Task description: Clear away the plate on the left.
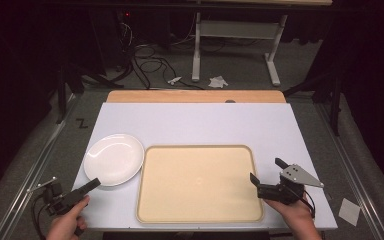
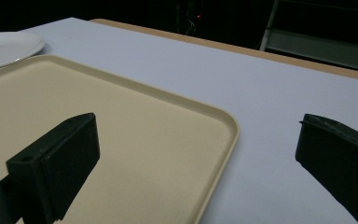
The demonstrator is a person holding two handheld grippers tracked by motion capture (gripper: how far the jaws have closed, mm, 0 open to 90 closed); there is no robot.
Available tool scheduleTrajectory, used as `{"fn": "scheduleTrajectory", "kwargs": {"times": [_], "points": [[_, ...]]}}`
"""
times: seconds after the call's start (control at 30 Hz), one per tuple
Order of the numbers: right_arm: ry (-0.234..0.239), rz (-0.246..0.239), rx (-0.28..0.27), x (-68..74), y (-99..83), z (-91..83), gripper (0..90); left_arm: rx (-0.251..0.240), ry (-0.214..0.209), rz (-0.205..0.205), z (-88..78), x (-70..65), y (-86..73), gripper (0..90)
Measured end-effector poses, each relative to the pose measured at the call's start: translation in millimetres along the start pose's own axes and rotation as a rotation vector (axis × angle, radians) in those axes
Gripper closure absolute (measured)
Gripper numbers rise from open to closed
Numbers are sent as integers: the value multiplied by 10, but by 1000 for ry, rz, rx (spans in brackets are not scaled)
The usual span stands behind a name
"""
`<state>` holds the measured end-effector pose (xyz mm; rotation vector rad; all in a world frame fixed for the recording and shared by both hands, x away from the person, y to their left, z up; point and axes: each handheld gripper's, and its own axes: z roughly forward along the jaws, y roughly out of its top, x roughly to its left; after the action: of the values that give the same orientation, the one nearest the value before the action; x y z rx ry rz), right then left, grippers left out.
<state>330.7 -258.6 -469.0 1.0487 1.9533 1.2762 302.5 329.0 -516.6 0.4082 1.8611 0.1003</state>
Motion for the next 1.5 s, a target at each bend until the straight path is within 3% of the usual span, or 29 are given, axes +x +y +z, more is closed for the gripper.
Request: {"fn": "scheduleTrajectory", "kwargs": {"times": [0.3,0.47,0.87,1.07,1.27,1.5], "points": [[1,3,5,10,-5,0,6,28,20,-37,116,-43,-50,165],[-1,4,4,4,-9,-2,6,14,32,-79,188,-79,-76,177],[-1,7,6,12,-10,1,6,-22,87,-80,254,-116,-101,211],[-4,5,6,11,-7,-9,6,-17,82,-84,275,-122,-91,195],[-5,3,5,5,-8,-14,6,-44,89,-107,310,-130,-83,201],[-5,15,7,6,-11,-12,6,-52,107,-120,319,-101,-51,298]]}}
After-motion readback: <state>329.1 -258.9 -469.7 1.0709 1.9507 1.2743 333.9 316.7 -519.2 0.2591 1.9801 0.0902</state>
